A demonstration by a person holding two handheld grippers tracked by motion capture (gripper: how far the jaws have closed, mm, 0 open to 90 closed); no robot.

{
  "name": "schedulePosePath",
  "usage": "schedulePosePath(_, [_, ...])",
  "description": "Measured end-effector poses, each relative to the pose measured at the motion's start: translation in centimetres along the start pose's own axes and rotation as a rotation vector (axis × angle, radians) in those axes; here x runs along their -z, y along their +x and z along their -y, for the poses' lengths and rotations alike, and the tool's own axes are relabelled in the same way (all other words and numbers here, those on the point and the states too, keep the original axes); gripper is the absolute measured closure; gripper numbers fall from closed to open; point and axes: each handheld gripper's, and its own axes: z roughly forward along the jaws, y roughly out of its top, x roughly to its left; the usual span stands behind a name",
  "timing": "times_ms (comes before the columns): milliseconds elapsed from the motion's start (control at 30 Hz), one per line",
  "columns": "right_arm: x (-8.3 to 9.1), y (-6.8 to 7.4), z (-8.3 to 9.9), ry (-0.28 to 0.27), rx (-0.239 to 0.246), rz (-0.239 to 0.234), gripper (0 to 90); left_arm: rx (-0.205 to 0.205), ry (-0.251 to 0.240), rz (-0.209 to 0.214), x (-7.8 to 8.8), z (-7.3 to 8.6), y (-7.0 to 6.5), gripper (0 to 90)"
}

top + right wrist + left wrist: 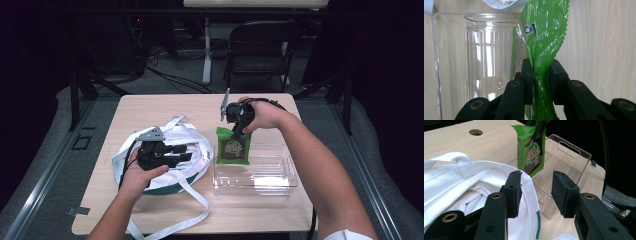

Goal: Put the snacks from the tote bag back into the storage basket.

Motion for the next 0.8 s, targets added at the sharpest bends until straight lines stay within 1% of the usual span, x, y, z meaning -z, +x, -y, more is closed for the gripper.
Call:
schedulePosePath(100, [-0.1, 0.1, -0.1, 0.008, 0.007, 0.008, 76.0, 0.0, 0.0, -0.002, 0.0, 0.0, 0.0, 59.4])
schedulePosePath(200, [-0.2, 0.2, -0.2, 0.005, 0.015, 0.018, 76.0, 0.0, -0.001, -0.002, 0.0, 0.0, 0.0, 59.5])
schedulePosePath(233, [-0.3, 0.3, -0.3, -0.002, 0.017, 0.028, 76.0, 0.001, -0.001, -0.001, 0.0, 0.0, 0.0, 59.5])
schedulePosePath(300, [-0.4, 0.4, -0.4, 0.003, 0.029, 0.04, 76.0, -0.002, 0.001, -0.001, 0.0, 0.0, 0.0, 59.6])
schedulePosePath(467, [-0.8, 0.7, -0.4, 0.004, 0.039, 0.051, 76.0, -0.002, -0.009, -0.002, 0.1, -0.2, 0.0, 59.8])
schedulePosePath(500, [-1.0, 0.7, -0.3, -0.004, 0.038, 0.055, 76.0, -0.002, -0.01, -0.002, 0.1, -0.1, 0.0, 59.8])
schedulePosePath(533, [-1.3, 1.0, -0.1, 0.007, 0.048, 0.074, 76.0, -0.004, -0.005, -0.003, 0.1, -0.1, 0.0, 59.9])
schedulePosePath(633, [-1.3, 1.1, -0.1, 0.013, 0.053, 0.079, 76.0, -0.002, -0.005, -0.001, 0.0, -0.1, 0.0, 59.9])
schedulePosePath(700, [-1.3, 1.2, 0.1, -0.011, 0.056, 0.085, 75.9, -0.001, -0.005, -0.002, -0.1, -0.1, 0.0, 60.0])
schedulePosePath(800, [-1.5, 1.3, 0.2, -0.015, 0.054, 0.089, 76.0, -0.003, -0.004, 0.0, -0.2, -0.2, 0.0, 60.0])
